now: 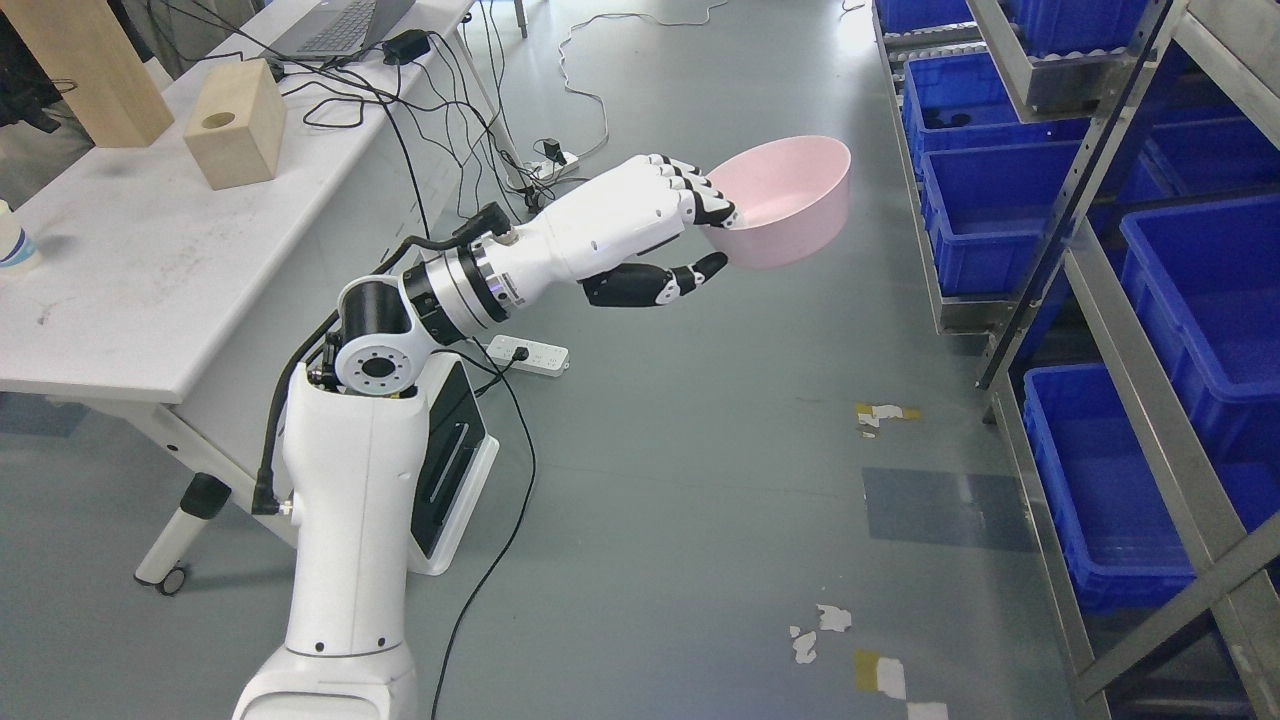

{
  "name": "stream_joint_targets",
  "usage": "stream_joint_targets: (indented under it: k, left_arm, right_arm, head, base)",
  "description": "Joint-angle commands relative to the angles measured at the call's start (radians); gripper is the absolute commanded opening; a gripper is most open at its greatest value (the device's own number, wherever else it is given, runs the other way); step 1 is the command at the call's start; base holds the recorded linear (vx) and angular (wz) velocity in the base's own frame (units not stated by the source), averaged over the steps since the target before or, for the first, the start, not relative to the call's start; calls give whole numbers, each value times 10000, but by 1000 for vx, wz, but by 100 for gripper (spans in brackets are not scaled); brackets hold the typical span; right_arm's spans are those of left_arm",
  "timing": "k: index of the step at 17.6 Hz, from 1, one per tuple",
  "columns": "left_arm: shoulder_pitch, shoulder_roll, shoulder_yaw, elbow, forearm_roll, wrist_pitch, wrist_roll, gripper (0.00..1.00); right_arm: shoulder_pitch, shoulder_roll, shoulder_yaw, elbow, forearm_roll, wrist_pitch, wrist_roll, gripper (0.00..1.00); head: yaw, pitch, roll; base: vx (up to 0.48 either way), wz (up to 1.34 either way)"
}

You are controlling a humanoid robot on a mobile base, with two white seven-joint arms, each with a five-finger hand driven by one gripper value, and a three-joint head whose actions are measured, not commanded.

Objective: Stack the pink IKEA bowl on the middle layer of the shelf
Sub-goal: 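Hold the pink bowl raised in the left hand while the robot turns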

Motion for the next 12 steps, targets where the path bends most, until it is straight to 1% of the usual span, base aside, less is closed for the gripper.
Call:
stream_joint_targets:
  k: [1,5,7,10,12]
  left_arm:
    - [-187,175,-136,-110,25,-1,0,1]
    - [-401,175,-382,-110,71,-1,30,1]
    - [-463,175,-382,-110,178,-1,30,1]
    - [-524,175,-382,-126,270,-1,30,1]
    - [-921,175,-382,-111,240,-1,-15,1]
  right_arm:
    - [231,-175,0,-175,0,7,-4,100]
    - [231,-175,0,-175,0,7,-4,100]
    - [231,-175,0,-175,0,7,-4,100]
    - [231,-175,0,-175,0,7,-4,100]
    - [231,-175,0,-175,0,7,-4,100]
  head:
    - [0,0,0]
    - [0,0,0]
    - [0,0,0]
    - [0,0,0]
    - [0,0,0]
  base:
    - [208,75]
    - [139,-32]
    - [115,-299]
    - [111,-731]
    - [92,-998]
